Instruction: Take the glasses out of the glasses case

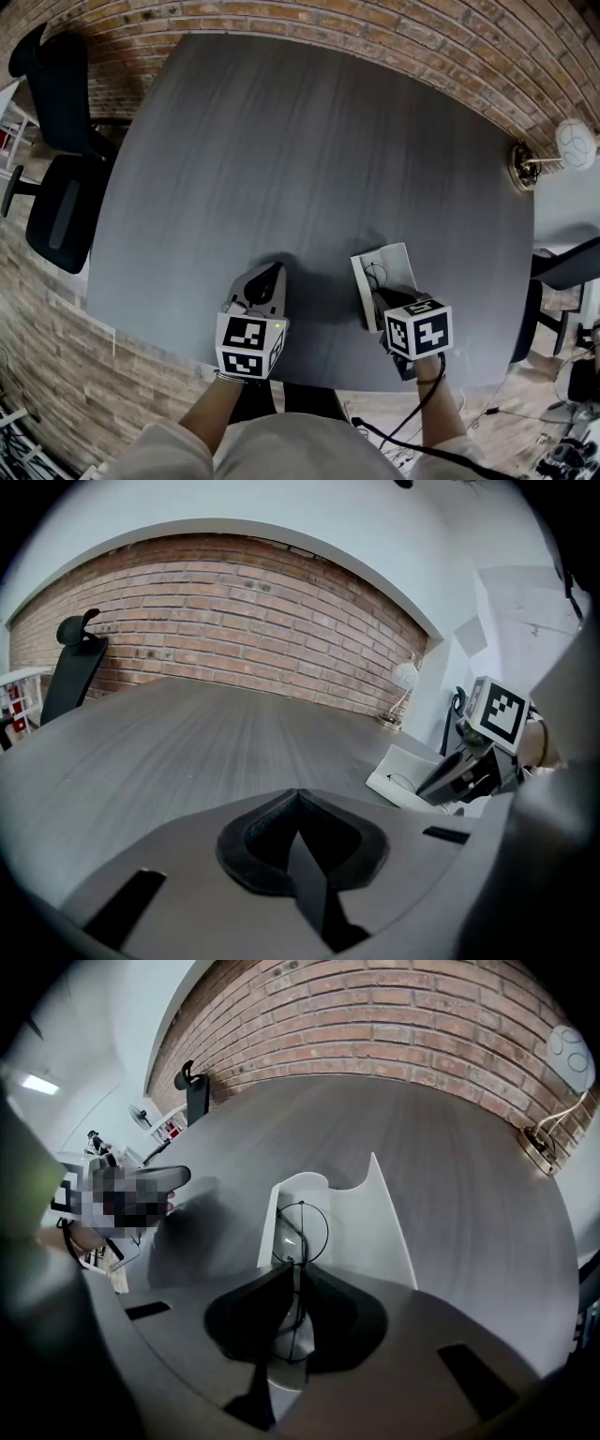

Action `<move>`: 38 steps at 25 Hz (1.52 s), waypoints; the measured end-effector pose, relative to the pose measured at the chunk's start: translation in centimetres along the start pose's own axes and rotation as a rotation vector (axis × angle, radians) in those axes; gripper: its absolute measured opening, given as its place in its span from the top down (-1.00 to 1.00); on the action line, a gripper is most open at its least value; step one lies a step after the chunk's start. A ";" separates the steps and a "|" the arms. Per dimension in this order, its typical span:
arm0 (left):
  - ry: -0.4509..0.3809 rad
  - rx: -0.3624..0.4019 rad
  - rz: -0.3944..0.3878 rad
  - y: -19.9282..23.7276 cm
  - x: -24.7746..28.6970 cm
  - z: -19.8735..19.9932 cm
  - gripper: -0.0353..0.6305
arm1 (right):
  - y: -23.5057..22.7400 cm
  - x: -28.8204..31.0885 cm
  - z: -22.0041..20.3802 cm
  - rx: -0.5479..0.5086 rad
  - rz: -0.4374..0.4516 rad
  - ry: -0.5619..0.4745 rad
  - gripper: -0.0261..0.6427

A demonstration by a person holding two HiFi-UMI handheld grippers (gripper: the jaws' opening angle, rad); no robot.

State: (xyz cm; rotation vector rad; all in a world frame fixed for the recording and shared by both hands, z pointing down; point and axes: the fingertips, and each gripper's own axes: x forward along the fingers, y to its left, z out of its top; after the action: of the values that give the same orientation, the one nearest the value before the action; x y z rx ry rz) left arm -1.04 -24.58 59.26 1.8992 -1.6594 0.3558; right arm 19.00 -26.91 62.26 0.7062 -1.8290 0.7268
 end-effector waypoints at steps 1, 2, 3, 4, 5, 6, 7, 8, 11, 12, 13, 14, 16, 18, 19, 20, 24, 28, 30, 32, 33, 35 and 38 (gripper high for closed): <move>-0.001 0.000 0.000 0.0 0.0 0.1 0.84 | 0.1 0.0 0.0 -0.005 0.006 -0.001 0.75; -0.001 0.001 0.000 0.0 0.0 0.1 0.84 | 0.2 0.0 0.1 -0.011 0.007 -0.006 0.76; -0.001 0.001 0.000 0.0 0.0 0.1 0.84 | 0.2 -0.1 0.2 -0.016 0.003 -0.013 0.77; -0.001 0.002 0.000 0.0 -0.1 0.2 0.84 | 0.2 -0.2 0.2 -0.019 -0.003 -0.021 0.78; -0.001 0.002 0.000 0.0 -0.1 0.2 0.84 | 0.2 -0.2 0.2 -0.019 -0.009 -0.029 0.79; -0.001 0.000 0.000 0.0 -0.1 0.3 0.84 | 0.1 -0.3 0.1 -0.017 -0.013 -0.035 0.79; -0.001 0.000 0.000 0.0 -0.2 0.3 0.84 | 0.1 -0.4 0.1 -0.012 -0.016 -0.040 0.80; -0.001 0.001 0.000 0.1 -0.2 0.4 0.84 | 0.0 -0.5 0.0 -0.007 -0.019 -0.046 0.80; -0.003 0.006 -0.001 0.0 -0.4 0.6 0.84 | -0.2 -0.8 0.1 0.004 -0.037 -0.069 0.80; -0.003 0.007 -0.003 0.0 -0.4 0.7 0.84 | -0.2 -0.9 0.1 0.006 -0.045 -0.077 0.80; -0.003 0.009 -0.004 -0.1 -0.4 0.7 0.84 | -0.3 -1.0 0.1 0.009 -0.052 -0.084 0.80; -0.003 0.011 -0.006 -0.2 -0.5 0.7 0.84 | -0.3 -1.1 0.2 0.012 -0.056 -0.090 0.80; -0.003 0.016 -0.010 -0.3 -0.5 0.8 0.84 | -0.4 -1.2 0.2 0.018 -0.067 -0.102 0.80; -0.005 0.021 -0.013 -0.5 -0.5 0.9 0.84 | -0.5 -1.5 0.3 0.022 -0.083 -0.117 0.81; -0.006 0.024 -0.016 -0.6 -0.5 1.0 0.84 | -0.6 -1.7 0.4 0.024 -0.090 -0.128 0.81; -0.007 0.027 -0.018 -0.7 -0.6 1.1 0.84 | -0.6 -1.9 0.5 0.028 -0.097 -0.140 0.81; -0.012 0.041 -0.026 -0.9 -0.8 1.6 0.84 | -0.7 -2.8 1.4 0.047 -0.127 -0.194 0.81; -0.031 0.062 -0.035 -1.2 -1.2 2.7 0.84 | -0.8 -3.8 2.3 0.067 -0.152 -0.244 0.81; -0.041 0.072 -0.038 -1.2 -1.4 3.2 0.84 | -0.7 -4.3 2.7 0.078 -0.161 -0.268 0.81; -0.053 0.081 -0.042 -1.2 -1.6 3.9 0.84 | -0.6 -4.9 3.3 0.091 -0.169 -0.294 0.81; -0.059 0.085 -0.045 -1.3 -1.7 4.3 0.84 | -0.6 -5.2 3.6 0.097 -0.172 -0.309 0.81; -0.070 0.092 -0.052 -1.5 -1.7 5.1 0.84 | -0.5 -6.0 4.3 0.111 -0.179 -0.342 0.81; -0.084 0.116 -0.064 -2.0 -1.9 6.4 0.84 | -0.4 -7.4 5.4 0.133 -0.196 -0.399 0.81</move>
State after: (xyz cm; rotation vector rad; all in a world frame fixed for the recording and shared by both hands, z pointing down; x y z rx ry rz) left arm -0.56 -26.72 52.64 2.0731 -1.6599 0.3576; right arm 18.52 -30.15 53.69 1.1680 -2.0417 0.6122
